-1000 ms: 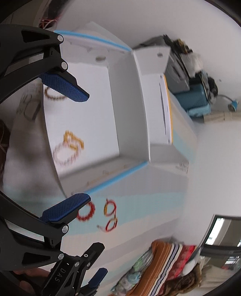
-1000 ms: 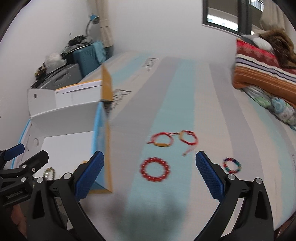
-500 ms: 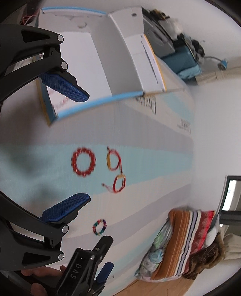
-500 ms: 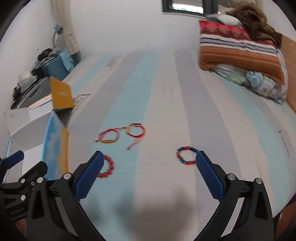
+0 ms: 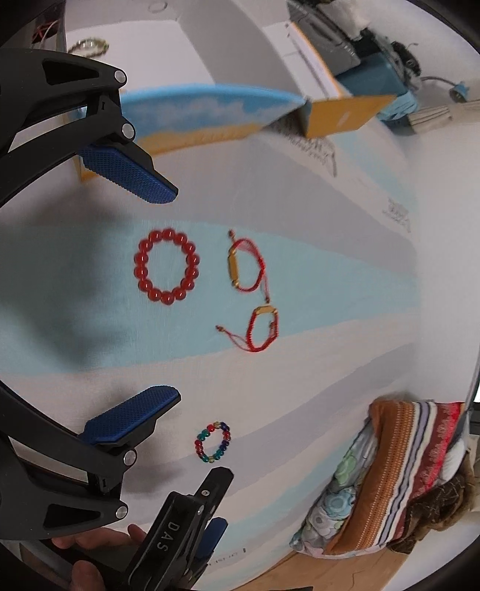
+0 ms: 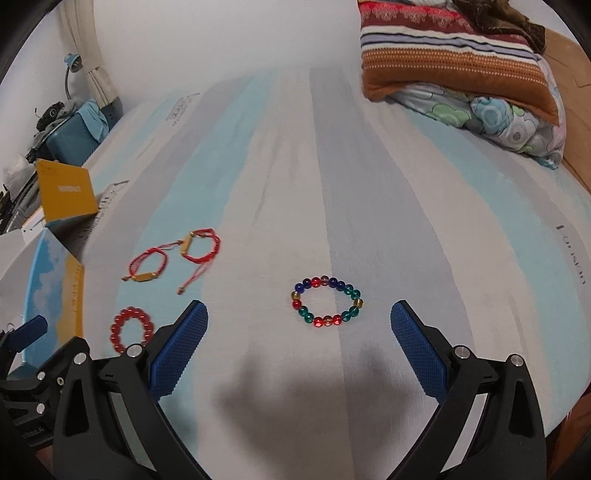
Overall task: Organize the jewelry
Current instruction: 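Move both tools away from the box toward the bracelets on the bed, then grasp the red agate bracelet with the left tool while the right tool grasps the multicolour bracelet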
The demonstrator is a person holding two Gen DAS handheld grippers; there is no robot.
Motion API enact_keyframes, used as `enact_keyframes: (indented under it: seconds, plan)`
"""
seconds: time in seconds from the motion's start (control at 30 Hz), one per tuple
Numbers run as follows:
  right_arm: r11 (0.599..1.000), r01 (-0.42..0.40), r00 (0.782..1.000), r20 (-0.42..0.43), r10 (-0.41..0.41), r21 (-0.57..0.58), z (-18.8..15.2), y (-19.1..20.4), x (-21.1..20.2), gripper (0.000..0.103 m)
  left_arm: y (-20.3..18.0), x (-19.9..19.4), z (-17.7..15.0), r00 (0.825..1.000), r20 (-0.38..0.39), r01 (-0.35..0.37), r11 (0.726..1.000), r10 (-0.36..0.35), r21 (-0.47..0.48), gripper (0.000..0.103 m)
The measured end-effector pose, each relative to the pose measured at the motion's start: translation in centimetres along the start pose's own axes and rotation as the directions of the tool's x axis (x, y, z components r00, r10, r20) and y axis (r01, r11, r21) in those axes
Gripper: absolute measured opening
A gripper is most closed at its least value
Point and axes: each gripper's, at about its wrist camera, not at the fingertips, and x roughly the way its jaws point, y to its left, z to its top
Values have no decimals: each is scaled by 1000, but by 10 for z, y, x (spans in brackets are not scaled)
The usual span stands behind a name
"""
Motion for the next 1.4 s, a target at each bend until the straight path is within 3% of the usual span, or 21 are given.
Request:
enact_keyframes:
  seconds: [0.43,0.73,0.87,1.17,1.4]
  plan:
    - [1000,24,993,-115,-26,-15,-4,-23,89,95,10,96,-9,992,-129,-4,999,-1,-35,97]
    - [999,31,991,-131,-37,-41,-5,-17,101,95,6,104,-8,994,-100,-53,999,53,6,97]
    - [998,38,989,-144,-43,-40,-6,-16,104,94,12,103,-6,994,-100,-48,998,45,-31,97]
    - [998,51,982,-179,-54,-23,-7,-22,114,74,22,115,-4,989,-128,-76,996,69,-48,96]
    - [998,54,982,-179,-59,-30,-8,-24,113,53,26,112,-7,987,-131,-99,993,90,-59,79]
